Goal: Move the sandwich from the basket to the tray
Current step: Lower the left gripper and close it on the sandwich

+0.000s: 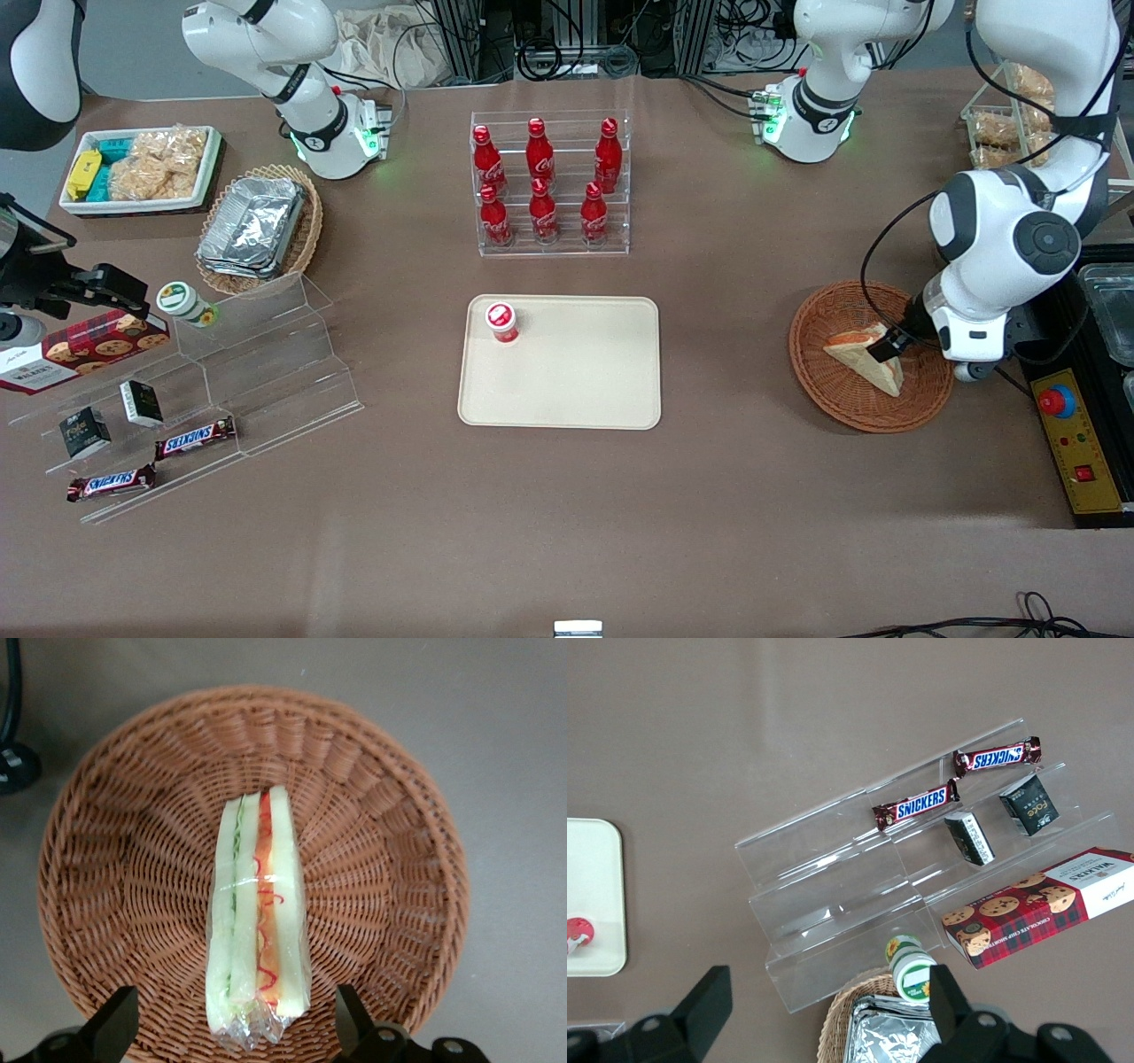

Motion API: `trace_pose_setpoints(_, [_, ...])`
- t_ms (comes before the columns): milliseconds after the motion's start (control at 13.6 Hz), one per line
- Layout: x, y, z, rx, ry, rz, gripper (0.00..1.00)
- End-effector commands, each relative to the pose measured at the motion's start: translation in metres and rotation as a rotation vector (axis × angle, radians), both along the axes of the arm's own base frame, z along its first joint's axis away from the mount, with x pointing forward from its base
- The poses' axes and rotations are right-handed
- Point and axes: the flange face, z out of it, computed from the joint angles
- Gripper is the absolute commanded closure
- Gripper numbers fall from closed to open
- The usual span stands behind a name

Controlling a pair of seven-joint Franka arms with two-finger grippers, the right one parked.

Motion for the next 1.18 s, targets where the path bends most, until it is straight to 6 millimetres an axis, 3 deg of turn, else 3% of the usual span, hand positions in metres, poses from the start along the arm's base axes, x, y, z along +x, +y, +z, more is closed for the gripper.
trace_pose_setpoints(0, [-0.001,-0.004,-0.018,0.011,0.018,0.017,0.00])
trace_pose_setpoints(368, [0.000,-0.005,-0.055,0.013,0.068,0.010,0.03])
trace_pose_setpoints(441, [0.004,-0.005,-0.055,0.012,0.055,0.010,0.35])
trace_pose_setpoints(515, [0.008,-0.004,-0.052,0.011,0.047,0.013,0.90])
trace_pose_setpoints(588, [0.012,-0.002,-0.048,0.010,0.040,0.002,1.00])
trace_pose_setpoints(882, [0.037,-0.007,-0.014,0.014,0.028,-0.006,1.00])
trace_pose_setpoints(1103, [0.068,-0.006,0.040,0.014,0.134,-0.067,1.00])
